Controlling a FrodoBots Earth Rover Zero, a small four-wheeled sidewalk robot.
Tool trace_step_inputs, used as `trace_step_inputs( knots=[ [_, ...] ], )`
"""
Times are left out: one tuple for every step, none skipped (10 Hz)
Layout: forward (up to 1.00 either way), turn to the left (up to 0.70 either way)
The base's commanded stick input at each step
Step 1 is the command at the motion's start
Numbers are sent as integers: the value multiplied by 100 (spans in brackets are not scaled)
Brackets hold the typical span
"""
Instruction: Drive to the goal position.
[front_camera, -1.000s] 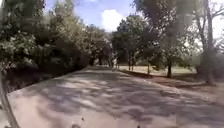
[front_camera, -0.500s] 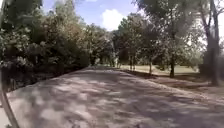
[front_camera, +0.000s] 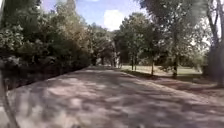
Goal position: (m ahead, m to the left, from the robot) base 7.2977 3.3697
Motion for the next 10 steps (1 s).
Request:
trace_step_inputs(
  knots=[
    [70, 0],
    [70, 0],
    [70, 0],
    [70, 0],
    [70, 0],
    [70, 0],
    [70, 0],
    [70, 0],
    [70, 0],
    [70, 0]
  ],
)
